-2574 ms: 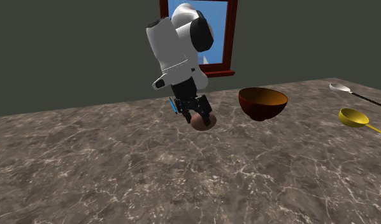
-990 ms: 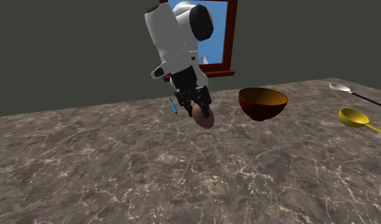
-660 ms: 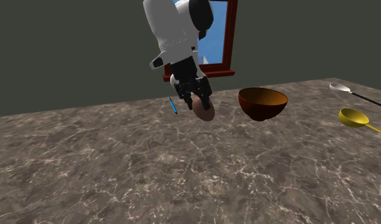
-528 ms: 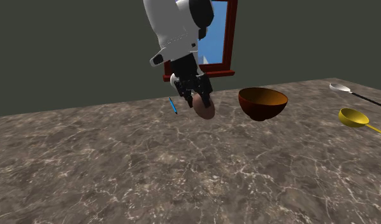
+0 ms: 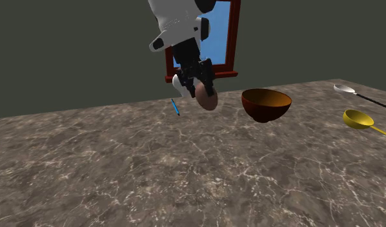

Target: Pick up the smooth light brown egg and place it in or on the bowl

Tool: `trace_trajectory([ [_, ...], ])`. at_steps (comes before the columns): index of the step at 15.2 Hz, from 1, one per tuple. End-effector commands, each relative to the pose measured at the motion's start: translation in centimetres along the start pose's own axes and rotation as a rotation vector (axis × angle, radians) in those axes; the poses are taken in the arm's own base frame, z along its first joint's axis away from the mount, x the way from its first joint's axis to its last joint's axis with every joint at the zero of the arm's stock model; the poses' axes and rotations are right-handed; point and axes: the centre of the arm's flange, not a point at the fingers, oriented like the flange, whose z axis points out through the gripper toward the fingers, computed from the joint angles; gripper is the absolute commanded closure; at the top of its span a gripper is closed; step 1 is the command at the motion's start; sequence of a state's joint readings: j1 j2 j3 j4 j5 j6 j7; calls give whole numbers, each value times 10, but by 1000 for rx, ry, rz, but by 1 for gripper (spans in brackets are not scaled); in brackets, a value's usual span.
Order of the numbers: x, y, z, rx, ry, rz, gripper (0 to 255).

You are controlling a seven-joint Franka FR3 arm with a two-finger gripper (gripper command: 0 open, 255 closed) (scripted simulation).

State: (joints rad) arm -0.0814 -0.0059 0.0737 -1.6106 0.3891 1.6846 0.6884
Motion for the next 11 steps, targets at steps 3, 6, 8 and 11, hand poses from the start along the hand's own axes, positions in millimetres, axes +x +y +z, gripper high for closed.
trace_trajectory([
  [3,-5,-7,-20,0,0,0,255],
  [6,-8,-13,-34,0,0,0,255],
  [8,-10,-16,-44,0,0,0,255],
  [11,-23,-23,-47,0,0,0,255],
])
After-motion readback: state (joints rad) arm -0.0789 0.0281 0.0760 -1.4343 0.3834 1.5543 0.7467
